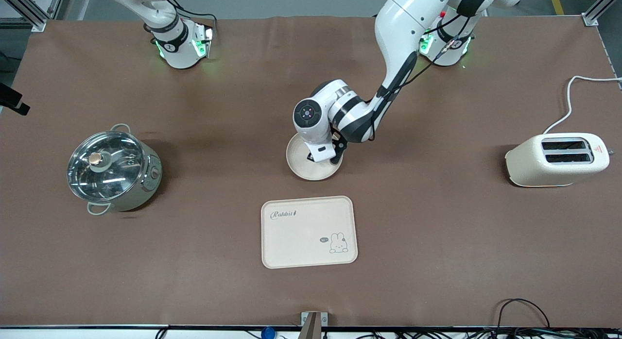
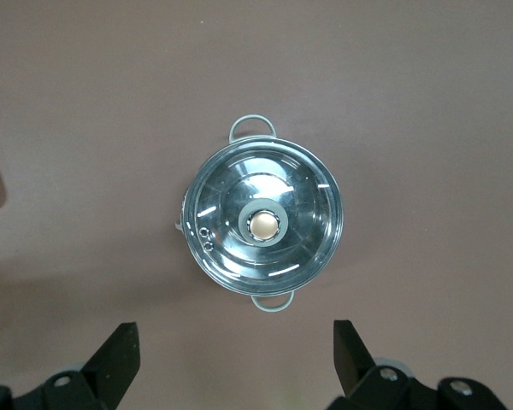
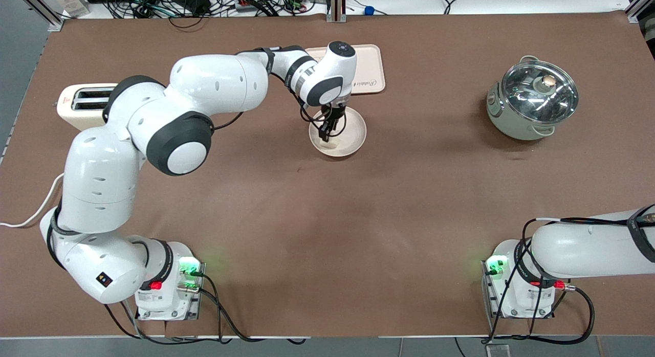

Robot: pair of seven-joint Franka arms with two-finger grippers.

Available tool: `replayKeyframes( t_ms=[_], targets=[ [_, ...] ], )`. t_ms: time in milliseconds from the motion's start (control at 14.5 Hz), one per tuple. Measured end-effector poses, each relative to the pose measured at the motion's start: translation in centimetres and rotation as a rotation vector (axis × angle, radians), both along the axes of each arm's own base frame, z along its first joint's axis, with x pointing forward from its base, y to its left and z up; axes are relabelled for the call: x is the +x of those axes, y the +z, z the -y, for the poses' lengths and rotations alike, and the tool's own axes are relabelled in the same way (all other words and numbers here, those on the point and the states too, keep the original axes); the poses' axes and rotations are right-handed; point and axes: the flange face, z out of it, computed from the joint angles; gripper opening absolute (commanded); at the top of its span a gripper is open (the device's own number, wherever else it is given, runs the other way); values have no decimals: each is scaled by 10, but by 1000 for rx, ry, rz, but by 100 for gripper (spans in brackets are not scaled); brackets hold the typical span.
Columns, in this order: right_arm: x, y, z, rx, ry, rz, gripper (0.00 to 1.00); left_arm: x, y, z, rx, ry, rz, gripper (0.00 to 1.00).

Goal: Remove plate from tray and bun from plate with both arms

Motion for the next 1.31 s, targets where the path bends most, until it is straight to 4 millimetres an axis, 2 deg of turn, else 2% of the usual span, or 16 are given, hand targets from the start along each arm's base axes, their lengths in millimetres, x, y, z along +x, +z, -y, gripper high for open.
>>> replayKeyframes(
  t_ms=[138, 277, 346, 484, 692, 830, 969, 1107, 1176, 1314],
  targets=[
    [8, -14, -10, 1, 20, -3, 100, 0, 0, 0, 0, 3, -1, 18],
    [18, -38, -20, 0, 40, -12, 100, 0, -1, 0, -1, 6, -4, 2],
    [21, -45, -24, 0, 47, -20, 100, 0, -1, 0, -1, 6, -5, 0],
    [23, -48, -31, -1, 59, -21, 100, -1, -2, 0, 0, 6, -6, 0],
    [23, -34, -37, -4, 70, 10, 100, 3, 2, 1, -8, 9, 1, 0],
    [22, -27, -39, -5, 74, 24, 100, 9, 11, 3, -22, 13, 14, 0],
    [22, -26, -44, -5, 80, 26, 100, 18, 29, 1, -35, 8, 31, 0],
    [22, -25, -51, -6, 86, 26, 100, 39, 57, -17, -41, -7, 43, 0],
    [23, -25, -55, -6, 92, 26, 100, 55, 72, -36, -41, -19, 41, 0],
    [23, -25, -61, -6, 99, 27, 100, 95, 95, -90, -34, -49, 18, 0]
  ],
)
